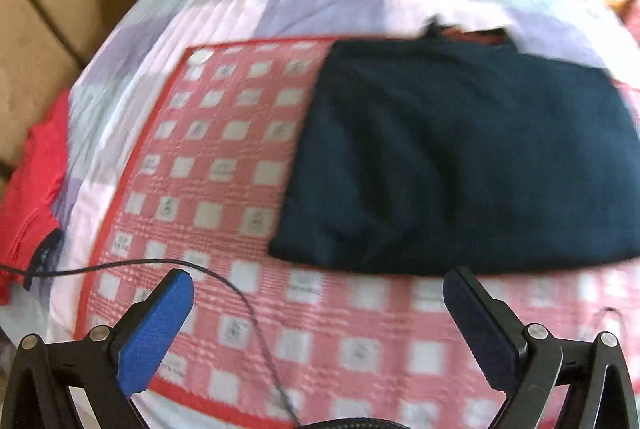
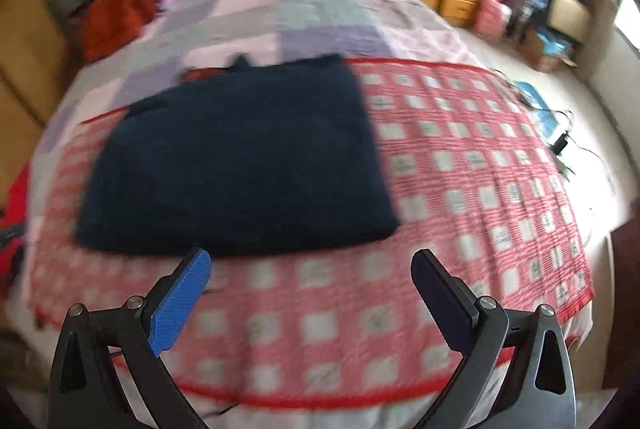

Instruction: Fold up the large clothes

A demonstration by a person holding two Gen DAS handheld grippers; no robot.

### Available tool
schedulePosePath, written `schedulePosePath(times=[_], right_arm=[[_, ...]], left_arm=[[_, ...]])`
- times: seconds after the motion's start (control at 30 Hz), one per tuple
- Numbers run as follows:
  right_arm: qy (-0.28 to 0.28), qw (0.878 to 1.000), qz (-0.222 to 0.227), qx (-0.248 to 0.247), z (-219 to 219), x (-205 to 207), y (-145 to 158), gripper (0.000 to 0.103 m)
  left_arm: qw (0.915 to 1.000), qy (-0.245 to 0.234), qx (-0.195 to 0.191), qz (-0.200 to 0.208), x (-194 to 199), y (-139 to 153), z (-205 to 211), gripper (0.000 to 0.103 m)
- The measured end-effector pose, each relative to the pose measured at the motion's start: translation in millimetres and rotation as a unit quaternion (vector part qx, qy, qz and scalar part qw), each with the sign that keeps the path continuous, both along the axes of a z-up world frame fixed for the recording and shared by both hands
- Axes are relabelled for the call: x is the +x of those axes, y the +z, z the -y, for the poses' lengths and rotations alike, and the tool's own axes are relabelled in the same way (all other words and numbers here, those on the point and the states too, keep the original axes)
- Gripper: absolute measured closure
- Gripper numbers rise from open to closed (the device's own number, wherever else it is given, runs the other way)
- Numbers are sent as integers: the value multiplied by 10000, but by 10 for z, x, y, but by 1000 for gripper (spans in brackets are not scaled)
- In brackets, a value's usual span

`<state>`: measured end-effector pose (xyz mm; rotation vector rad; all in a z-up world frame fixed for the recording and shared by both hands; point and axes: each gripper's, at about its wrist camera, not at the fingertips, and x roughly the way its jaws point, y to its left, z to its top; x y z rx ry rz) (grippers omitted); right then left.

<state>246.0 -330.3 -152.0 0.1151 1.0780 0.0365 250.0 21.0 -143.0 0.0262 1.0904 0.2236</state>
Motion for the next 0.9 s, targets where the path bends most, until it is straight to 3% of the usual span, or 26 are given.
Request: schedulePosePath(times=[0.1, 0.17, 0.37, 0.5, 0.67, 0.9], right_arm=[[92, 9995, 108, 273, -385, -332, 428, 1], [80, 9994, 147, 318, -525, -461, 601, 1], [-97, 9994, -42, -322, -635, -794, 1003, 1], [63, 9996, -281, 15, -507, -955, 1177, 1], [99, 9966, -675, 465, -373, -1084, 1222, 1], [447, 9966, -587, 379, -451, -1267, 1369, 1]], left_arm=[[9976, -159, -670, -18, -194, 365, 278, 0], [9959, -173, -884, -22, -316, 560, 462, 0], [9963, -104, -849, 59, -607, 906, 847, 0], [9985, -92, -535, 53, -803, 1073, 1126, 0], [9981, -333, -526, -36, -992, 1187, 1446, 0], [9968, -510, -610, -113, -1117, 1278, 1638, 0]])
